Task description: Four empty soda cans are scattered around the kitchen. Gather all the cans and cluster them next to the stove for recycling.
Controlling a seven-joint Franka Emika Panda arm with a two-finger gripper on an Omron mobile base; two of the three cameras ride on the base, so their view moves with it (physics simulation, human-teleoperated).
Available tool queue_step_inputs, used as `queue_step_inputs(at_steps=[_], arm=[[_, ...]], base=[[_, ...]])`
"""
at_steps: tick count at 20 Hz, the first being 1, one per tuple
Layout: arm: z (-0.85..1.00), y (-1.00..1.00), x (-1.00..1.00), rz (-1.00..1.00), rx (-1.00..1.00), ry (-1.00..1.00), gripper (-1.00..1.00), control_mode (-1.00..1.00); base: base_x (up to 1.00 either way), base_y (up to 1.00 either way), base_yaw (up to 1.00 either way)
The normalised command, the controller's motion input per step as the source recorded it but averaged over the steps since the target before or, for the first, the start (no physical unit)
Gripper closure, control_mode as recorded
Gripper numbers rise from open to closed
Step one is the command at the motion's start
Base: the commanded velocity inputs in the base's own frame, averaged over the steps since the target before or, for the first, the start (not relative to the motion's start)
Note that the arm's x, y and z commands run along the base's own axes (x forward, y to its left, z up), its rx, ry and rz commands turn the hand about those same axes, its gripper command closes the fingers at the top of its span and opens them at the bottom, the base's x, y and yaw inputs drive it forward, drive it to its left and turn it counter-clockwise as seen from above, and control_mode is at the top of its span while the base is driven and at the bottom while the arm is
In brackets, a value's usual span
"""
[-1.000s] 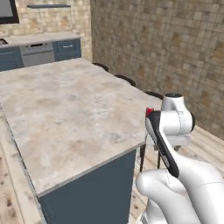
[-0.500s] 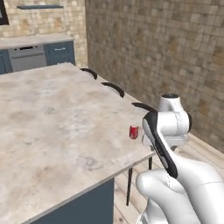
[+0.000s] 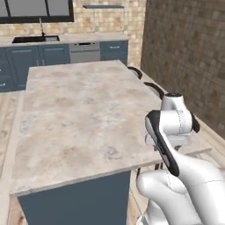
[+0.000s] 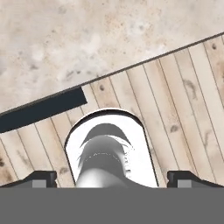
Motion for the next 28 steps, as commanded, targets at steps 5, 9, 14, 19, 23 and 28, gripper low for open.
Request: queue_step_inputs(at_steps=[5, 9, 14, 19, 23, 28], arm=[[0.0, 0.0, 0.0, 0.0, 0.0, 0.0, -1.0, 1.0], [0.0, 0.0, 0.0, 0.0, 0.0, 0.0, -1.0, 1.0], [0.0, 0.0, 0.0, 0.0, 0.0, 0.0, -1.0, 1.0], [0.0, 0.0, 0.0, 0.0, 0.0, 0.0, -1.0, 1.0], [0.0, 0.0, 0.0, 0.0, 0.0, 0.0, -1.0, 1.0], [0.0, 0.0, 0.0, 0.0, 0.0, 0.0, -1.0, 1.0]], base=[[0.17, -0.99, 0.2], [0.95, -0.47, -0.03], [0.92, 0.02, -0.18], [0.0, 0.0, 0.0], [0.0, 0.0, 0.0], [0.0, 0.0, 0.0]])
